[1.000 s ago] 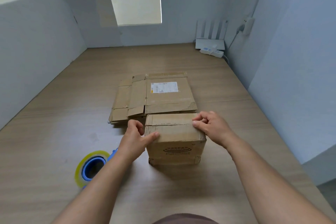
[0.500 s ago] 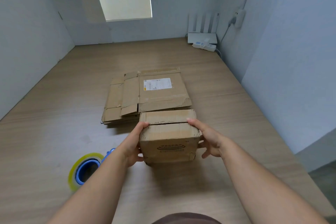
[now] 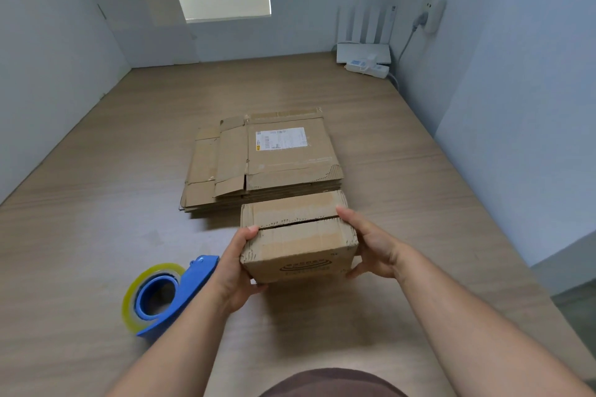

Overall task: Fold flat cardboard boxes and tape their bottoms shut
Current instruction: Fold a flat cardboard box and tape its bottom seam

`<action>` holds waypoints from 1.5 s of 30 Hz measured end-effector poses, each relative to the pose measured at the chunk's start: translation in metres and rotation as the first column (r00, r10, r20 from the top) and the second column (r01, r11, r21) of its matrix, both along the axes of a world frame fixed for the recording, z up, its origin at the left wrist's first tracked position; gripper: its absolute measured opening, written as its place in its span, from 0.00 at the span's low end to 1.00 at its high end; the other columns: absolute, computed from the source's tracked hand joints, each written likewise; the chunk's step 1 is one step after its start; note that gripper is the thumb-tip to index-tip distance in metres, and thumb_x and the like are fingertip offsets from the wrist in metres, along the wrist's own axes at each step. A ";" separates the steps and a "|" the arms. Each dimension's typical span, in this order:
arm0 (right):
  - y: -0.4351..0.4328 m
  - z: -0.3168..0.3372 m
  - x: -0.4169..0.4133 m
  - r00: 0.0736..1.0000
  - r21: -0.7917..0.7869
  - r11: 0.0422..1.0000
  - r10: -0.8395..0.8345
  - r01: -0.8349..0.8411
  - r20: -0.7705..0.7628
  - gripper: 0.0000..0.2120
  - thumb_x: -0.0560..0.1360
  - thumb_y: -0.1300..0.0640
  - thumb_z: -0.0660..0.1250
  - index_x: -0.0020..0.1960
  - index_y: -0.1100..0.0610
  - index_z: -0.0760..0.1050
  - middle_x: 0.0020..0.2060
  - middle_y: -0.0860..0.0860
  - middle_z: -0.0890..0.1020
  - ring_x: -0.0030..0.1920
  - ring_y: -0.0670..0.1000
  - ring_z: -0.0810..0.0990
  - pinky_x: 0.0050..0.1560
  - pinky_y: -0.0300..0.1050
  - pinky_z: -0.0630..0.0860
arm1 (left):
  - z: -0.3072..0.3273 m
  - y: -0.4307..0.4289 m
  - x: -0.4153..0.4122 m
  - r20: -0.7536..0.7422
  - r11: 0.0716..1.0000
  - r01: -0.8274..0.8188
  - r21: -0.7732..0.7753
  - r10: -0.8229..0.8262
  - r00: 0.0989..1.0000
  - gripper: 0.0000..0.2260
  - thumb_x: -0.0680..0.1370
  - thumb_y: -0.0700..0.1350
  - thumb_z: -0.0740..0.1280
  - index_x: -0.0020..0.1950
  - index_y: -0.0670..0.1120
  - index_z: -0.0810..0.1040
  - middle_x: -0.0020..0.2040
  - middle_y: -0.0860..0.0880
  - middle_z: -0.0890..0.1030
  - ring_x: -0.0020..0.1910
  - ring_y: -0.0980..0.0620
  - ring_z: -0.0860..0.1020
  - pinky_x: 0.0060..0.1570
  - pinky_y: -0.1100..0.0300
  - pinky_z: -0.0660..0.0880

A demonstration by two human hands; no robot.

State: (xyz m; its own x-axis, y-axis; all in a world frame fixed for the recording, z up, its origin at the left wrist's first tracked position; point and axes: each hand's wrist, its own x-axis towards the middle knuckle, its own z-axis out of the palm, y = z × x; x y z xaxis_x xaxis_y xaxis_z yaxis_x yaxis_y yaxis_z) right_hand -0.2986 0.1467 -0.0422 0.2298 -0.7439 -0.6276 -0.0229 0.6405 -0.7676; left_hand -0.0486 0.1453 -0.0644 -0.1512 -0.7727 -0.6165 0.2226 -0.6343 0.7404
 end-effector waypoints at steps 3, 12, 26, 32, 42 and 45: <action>0.004 -0.010 0.010 0.997 -0.054 0.995 -0.079 0.079 -0.001 0.36 0.61 0.31 0.63 0.63 0.50 0.75 0.57 0.55 0.82 0.58 0.57 0.79 0.53 0.56 0.77 | -0.001 0.004 0.002 -0.039 0.998 -0.016 -0.056 0.013 0.999 0.26 0.63 0.61 0.69 0.58 0.51 0.77 0.46 0.48 0.85 0.44 0.51 0.82 0.39 0.53 0.77; -0.001 -0.005 -0.003 0.990 -0.130 0.983 -0.118 0.128 0.080 0.39 0.66 0.23 0.52 0.65 0.48 0.71 0.59 0.52 0.80 0.59 0.62 0.78 0.53 0.68 0.74 | 0.017 0.005 0.010 -0.067 0.986 -0.036 -0.165 0.025 0.997 0.26 0.59 0.59 0.70 0.53 0.49 0.81 0.50 0.46 0.84 0.47 0.49 0.81 0.48 0.49 0.76; 0.004 -0.020 0.002 0.992 -0.012 0.996 -0.085 0.086 0.095 0.39 0.61 0.24 0.59 0.62 0.47 0.78 0.57 0.54 0.82 0.58 0.56 0.78 0.49 0.56 0.80 | 0.004 0.003 -0.004 0.095 0.995 -0.080 -0.065 0.086 0.992 0.17 0.74 0.58 0.65 0.57 0.50 0.77 0.50 0.45 0.82 0.49 0.48 0.79 0.41 0.51 0.77; -0.009 -0.020 0.003 0.939 -0.101 0.990 -0.123 0.096 -0.321 0.23 0.75 0.37 0.60 0.52 0.55 0.81 0.54 0.58 0.82 0.50 0.56 0.79 0.47 0.50 0.73 | -0.007 0.009 -0.005 0.300 0.997 0.011 -0.073 0.012 0.954 0.18 0.79 0.55 0.59 0.69 0.57 0.68 0.57 0.49 0.78 0.53 0.48 0.77 0.43 0.55 0.76; 0.003 -0.019 0.012 0.808 -0.506 0.854 -0.212 -0.120 -0.550 0.22 0.80 0.47 0.57 0.74 0.43 0.61 0.69 0.49 0.67 0.67 0.48 0.69 0.64 0.42 0.64 | -0.011 0.015 -0.020 0.611 0.941 0.094 -0.326 0.134 0.780 0.28 0.81 0.58 0.56 0.77 0.63 0.45 0.76 0.48 0.61 0.71 0.43 0.65 0.63 0.50 0.66; 0.008 -0.016 0.016 0.881 -0.517 0.842 -0.123 -0.151 -0.457 0.21 0.76 0.46 0.66 0.67 0.34 0.67 0.73 0.47 0.59 0.72 0.47 0.61 0.67 0.39 0.56 | -0.009 0.013 -0.016 0.623 0.910 0.172 -0.377 0.111 0.774 0.28 0.81 0.56 0.56 0.76 0.64 0.44 0.77 0.51 0.58 0.71 0.47 0.64 0.60 0.56 0.65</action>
